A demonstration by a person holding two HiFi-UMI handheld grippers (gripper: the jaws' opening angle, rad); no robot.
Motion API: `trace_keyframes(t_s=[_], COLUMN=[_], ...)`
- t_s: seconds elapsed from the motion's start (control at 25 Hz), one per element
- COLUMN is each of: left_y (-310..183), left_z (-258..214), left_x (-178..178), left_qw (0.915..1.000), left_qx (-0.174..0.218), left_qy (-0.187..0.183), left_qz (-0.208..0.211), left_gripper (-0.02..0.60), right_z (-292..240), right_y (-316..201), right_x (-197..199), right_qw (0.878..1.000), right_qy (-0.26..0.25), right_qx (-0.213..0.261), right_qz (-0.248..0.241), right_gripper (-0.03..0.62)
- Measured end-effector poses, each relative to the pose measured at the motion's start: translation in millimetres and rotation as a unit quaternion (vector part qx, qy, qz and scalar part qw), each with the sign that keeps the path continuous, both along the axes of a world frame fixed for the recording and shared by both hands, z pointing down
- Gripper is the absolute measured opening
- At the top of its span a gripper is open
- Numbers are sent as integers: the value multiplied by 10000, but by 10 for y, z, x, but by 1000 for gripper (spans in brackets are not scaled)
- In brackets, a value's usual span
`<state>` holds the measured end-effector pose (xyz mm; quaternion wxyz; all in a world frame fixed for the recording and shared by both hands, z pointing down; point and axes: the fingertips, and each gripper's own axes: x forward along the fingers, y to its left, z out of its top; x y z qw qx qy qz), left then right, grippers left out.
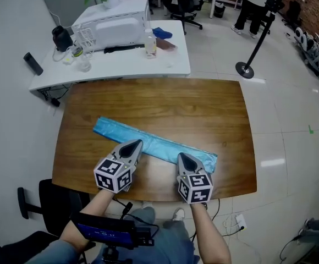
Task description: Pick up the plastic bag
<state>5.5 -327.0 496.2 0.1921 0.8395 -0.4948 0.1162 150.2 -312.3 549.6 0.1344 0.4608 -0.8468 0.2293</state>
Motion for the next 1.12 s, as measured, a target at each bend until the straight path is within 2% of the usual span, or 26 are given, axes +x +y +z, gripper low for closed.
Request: trace_keyframes(t_s=[0.12, 0.48, 0.76, 0.96, 1.12], left_y=[-91, -392, -526, -590, -620], left_z=[105, 554, 948, 1146, 1265], left_x=[-131, -815, -1387, -1642, -1726], left_qw=[9998, 9931, 9788, 9679, 9613], left_qx=[-133, -788, -1373, -1718, -1958], left_qy=[-59, -819, -1501, -1832, -1937], left_qz=[126, 289, 221, 84, 38], left_gripper=[6, 6, 6, 6, 6], right_z=[76, 354, 538, 629, 671], right_y=[-34, -78, -95, -129, -134], right_x=[-41, 145, 353, 473, 472], right_qw=[9997, 9944, 9876, 9815, 9772], right_qy=[50, 630, 967, 1363, 1616], right_qx=[-117, -499, -740, -937, -1078], right_qz=[203, 688, 995, 969, 853], right_gripper=[3, 3, 3, 3, 3])
